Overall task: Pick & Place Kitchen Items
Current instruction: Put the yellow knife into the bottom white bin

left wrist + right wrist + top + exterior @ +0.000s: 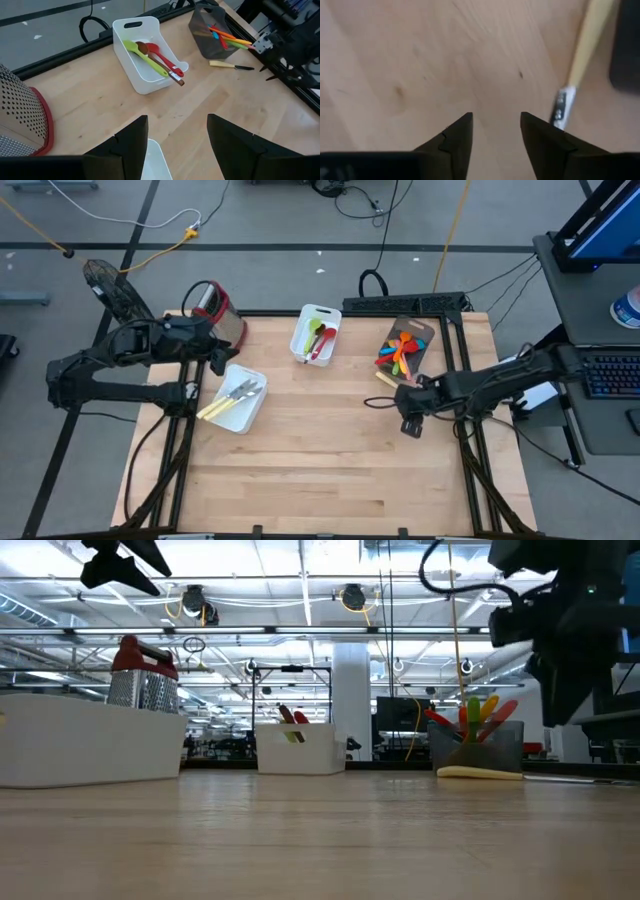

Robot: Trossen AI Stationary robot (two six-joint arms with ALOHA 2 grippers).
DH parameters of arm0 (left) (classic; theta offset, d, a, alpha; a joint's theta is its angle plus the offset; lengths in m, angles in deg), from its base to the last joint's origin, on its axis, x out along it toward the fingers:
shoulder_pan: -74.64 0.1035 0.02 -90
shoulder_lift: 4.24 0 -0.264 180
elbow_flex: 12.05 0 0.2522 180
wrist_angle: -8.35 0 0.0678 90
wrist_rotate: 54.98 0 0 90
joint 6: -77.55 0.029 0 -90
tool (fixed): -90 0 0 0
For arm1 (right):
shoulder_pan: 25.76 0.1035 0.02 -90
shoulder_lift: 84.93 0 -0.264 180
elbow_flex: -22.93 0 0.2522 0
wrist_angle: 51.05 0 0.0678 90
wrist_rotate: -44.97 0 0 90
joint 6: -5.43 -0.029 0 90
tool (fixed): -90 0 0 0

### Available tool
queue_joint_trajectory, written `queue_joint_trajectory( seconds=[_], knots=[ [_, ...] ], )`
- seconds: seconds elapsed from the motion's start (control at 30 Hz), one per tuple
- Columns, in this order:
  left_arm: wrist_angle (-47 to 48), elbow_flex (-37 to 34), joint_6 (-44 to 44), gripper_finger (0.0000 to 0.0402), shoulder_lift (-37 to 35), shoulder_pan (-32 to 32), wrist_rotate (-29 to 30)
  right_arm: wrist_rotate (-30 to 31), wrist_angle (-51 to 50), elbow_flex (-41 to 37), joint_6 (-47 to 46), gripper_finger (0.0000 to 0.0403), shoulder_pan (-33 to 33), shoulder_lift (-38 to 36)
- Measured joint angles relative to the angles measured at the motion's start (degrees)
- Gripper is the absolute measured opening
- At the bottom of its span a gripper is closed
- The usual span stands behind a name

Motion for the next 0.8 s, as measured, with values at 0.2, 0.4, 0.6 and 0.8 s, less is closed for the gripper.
queue_joint_trajectory(
  seconds=[0.2, 0.4, 0.6, 0.8],
  knots=[
    [0.1, 0.0, 0.2, 0.0209, 0.0, 0.0, 0.0, 0.3, -2.9, -0.7, -7.1, 0.0183, 0.0, 1.7],
    [0.1, 0.0, 0.0, 0.0209, 0.0, 0.0, -0.1, 2.3, -1.6, -4.5, -17.8, 0.0185, -0.8, 2.0],
    [0.1, 0.0, -0.1, 0.0209, 0.0, 0.0, -0.1, 2.8, -0.6, -7.9, -23.9, 0.0185, -3.6, 2.0],
    [0.1, 0.0, -0.2, 0.0209, 0.0, 0.0, -0.1, 1.4, 3.3, -10.8, -22.9, 0.0185, -6.0, 2.0]
  ],
)
